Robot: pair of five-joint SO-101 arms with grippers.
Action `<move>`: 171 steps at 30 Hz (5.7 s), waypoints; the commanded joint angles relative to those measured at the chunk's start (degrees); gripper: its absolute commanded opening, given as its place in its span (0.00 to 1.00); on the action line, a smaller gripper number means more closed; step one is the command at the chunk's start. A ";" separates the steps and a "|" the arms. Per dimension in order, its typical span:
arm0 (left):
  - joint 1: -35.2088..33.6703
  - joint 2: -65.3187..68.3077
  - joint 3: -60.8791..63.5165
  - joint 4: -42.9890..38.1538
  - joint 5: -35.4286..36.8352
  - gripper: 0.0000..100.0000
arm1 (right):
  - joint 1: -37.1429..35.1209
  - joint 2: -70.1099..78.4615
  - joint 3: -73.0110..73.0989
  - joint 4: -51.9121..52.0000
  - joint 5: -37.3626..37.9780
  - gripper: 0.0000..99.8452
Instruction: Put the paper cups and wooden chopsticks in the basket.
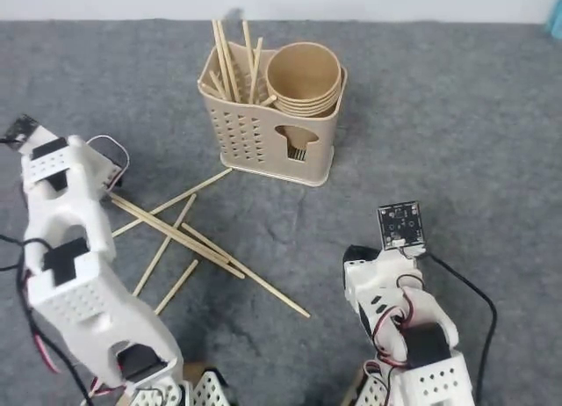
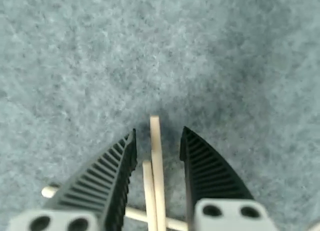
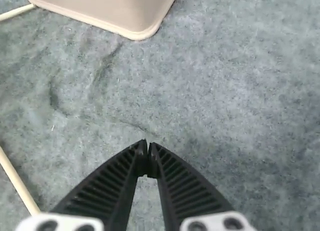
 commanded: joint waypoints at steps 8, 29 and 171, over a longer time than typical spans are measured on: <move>0.53 0.44 -4.70 1.85 0.70 0.06 | 0.22 -0.31 1.14 0.40 1.23 0.01; 1.14 0.09 -4.18 4.22 0.44 0.02 | 0.22 -0.31 1.14 0.40 1.32 0.01; 40.44 -54.51 36.09 -63.38 -22.59 0.21 | 0.66 0.04 1.14 -0.48 4.13 0.01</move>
